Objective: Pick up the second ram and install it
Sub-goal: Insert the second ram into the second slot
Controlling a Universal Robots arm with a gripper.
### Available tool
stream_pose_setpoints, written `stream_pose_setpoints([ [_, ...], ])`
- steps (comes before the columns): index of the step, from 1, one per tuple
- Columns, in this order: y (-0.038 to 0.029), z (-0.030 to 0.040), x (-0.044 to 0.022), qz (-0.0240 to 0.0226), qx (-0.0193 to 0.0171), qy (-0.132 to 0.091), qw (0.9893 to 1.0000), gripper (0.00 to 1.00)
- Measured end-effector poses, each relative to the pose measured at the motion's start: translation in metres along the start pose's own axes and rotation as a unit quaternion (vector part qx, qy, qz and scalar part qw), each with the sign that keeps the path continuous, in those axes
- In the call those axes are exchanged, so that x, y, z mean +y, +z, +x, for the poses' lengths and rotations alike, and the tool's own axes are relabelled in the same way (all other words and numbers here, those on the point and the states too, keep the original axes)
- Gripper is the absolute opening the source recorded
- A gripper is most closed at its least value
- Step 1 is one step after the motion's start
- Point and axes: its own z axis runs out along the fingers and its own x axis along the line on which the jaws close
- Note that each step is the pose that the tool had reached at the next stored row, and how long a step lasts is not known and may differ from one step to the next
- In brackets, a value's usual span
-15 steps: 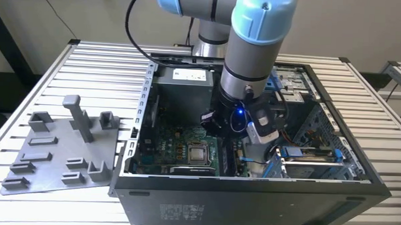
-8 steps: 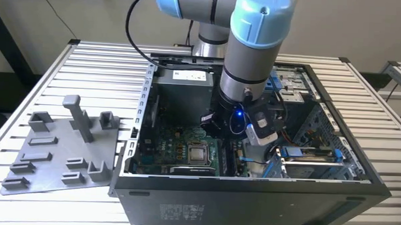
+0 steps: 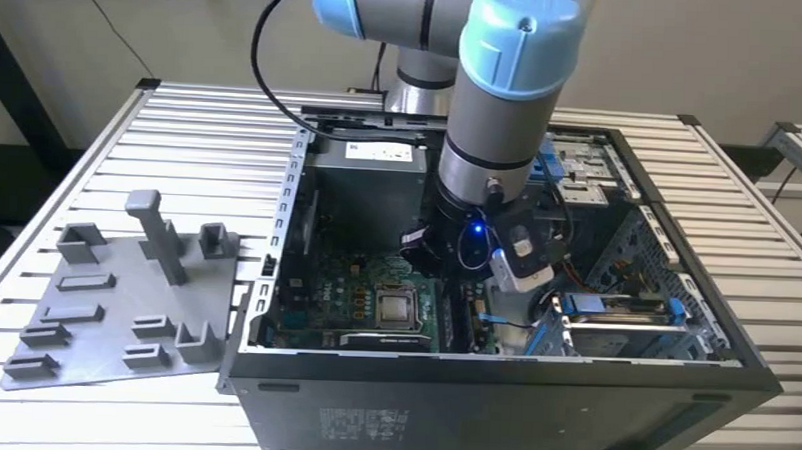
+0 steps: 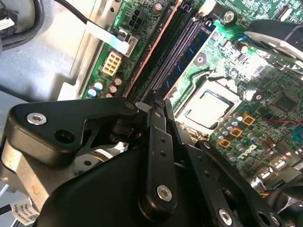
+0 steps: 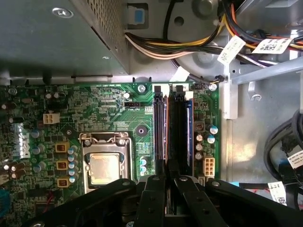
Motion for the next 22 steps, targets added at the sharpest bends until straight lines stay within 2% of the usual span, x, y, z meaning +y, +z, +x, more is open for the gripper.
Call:
stream_pose_setpoints([
  [8, -0.0001, 0.0, 0.0004, -0.0001, -0.0006, -0.009, 1.0, 0.14],
  [10, -0.0002, 0.0001, 0.0004, -0.0003, -0.0026, -0.017, 0.9998, 0.14],
  [12, -0.0002, 0.0001, 0.0004, -0.0005, -0.0073, -0.024, 0.9997, 0.14],
  [22, 0.0019, 0.001, 0.0003, -0.0006, -0.0076, -0.025, 0.9997, 0.14],
])
